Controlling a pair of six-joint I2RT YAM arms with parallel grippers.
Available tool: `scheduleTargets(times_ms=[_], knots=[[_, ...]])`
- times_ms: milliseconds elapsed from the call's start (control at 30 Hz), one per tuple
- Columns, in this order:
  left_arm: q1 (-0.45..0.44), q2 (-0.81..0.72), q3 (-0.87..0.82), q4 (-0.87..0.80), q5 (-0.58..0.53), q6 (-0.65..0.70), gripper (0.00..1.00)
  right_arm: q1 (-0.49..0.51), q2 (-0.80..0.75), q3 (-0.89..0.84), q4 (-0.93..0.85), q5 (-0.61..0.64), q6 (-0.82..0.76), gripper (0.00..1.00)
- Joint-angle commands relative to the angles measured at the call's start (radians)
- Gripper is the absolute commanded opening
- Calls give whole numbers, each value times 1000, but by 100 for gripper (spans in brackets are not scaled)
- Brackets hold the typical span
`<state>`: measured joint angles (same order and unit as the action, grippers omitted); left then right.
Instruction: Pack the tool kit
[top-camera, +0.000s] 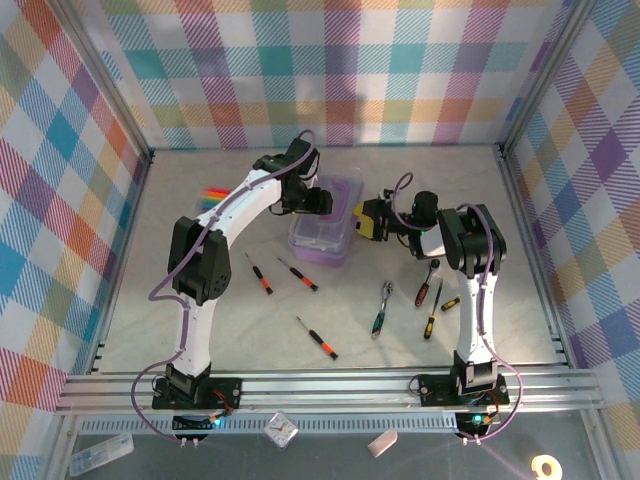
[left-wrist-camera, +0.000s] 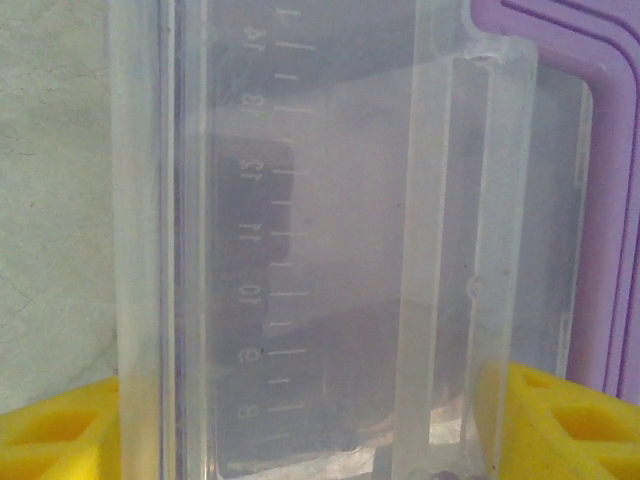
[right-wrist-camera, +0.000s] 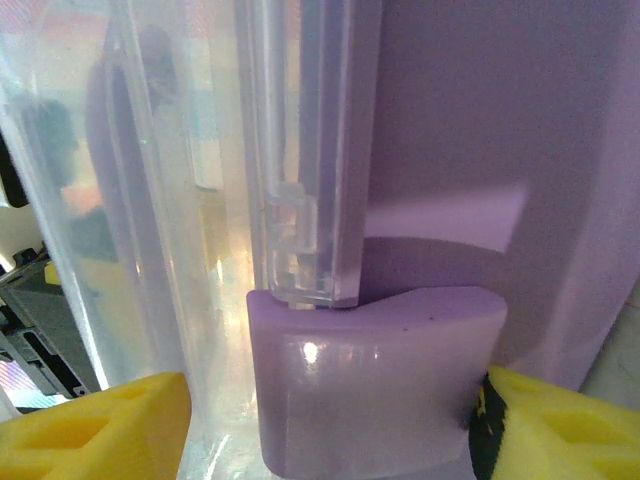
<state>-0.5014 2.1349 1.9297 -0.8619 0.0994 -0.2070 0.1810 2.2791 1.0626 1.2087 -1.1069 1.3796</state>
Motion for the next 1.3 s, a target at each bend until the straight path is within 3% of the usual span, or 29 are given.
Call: scheduleTargets(times_ms=[0, 767, 1100, 1267], knots=[[-10, 158, -90, -180, -131, 86, 26, 50, -86, 59, 199, -45, 21, 70], [15, 170, -214, -155, -243, 80, 13, -1, -353, 93, 199, -51, 76, 63], [21, 192, -241, -156, -296, 77, 10, -63, -397, 53, 199, -39, 81, 61], [23, 181, -244, -151, -256, 74, 9, -78, -370, 43, 133, -42, 70, 61]])
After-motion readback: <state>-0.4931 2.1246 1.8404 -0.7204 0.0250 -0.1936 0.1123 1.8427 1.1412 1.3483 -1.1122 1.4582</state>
